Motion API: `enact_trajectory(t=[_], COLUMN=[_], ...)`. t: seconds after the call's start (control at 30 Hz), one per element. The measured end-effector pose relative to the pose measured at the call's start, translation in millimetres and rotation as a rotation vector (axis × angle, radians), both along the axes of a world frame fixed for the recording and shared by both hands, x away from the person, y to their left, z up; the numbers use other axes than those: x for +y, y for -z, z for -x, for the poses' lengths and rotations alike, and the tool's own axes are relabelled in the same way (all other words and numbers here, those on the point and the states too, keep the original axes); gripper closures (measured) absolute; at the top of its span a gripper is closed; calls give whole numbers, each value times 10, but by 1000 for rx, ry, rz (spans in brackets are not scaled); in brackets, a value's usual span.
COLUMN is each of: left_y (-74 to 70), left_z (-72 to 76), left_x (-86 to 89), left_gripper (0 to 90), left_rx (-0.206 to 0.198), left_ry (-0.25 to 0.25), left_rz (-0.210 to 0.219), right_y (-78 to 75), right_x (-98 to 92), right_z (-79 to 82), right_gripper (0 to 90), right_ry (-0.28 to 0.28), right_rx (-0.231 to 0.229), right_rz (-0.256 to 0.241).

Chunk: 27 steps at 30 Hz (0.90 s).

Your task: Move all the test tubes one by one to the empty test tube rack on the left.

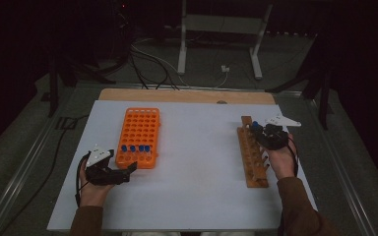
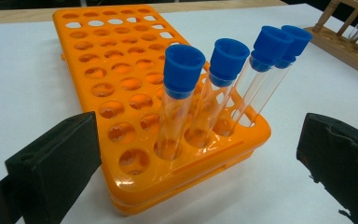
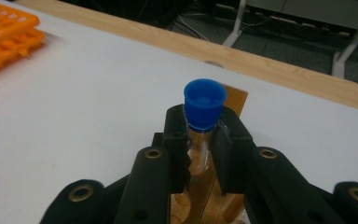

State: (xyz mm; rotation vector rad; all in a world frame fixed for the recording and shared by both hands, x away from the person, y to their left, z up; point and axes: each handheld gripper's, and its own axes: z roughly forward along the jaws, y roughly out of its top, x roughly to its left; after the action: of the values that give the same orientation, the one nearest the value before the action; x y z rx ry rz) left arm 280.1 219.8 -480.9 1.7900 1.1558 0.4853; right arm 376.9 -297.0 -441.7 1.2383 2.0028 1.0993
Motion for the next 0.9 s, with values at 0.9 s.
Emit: enact_trajectory(t=[0.9], left_y=[4], left_z=[2], left_x=[-1], left_gripper=[5], left_rx=[1], left_ry=[5], left_rz=[8], right_y=[-553], right_x=[32], right_z=[136], right_gripper=[773], right_ry=[-57], right_rx=[-101], right_rz=[-2])
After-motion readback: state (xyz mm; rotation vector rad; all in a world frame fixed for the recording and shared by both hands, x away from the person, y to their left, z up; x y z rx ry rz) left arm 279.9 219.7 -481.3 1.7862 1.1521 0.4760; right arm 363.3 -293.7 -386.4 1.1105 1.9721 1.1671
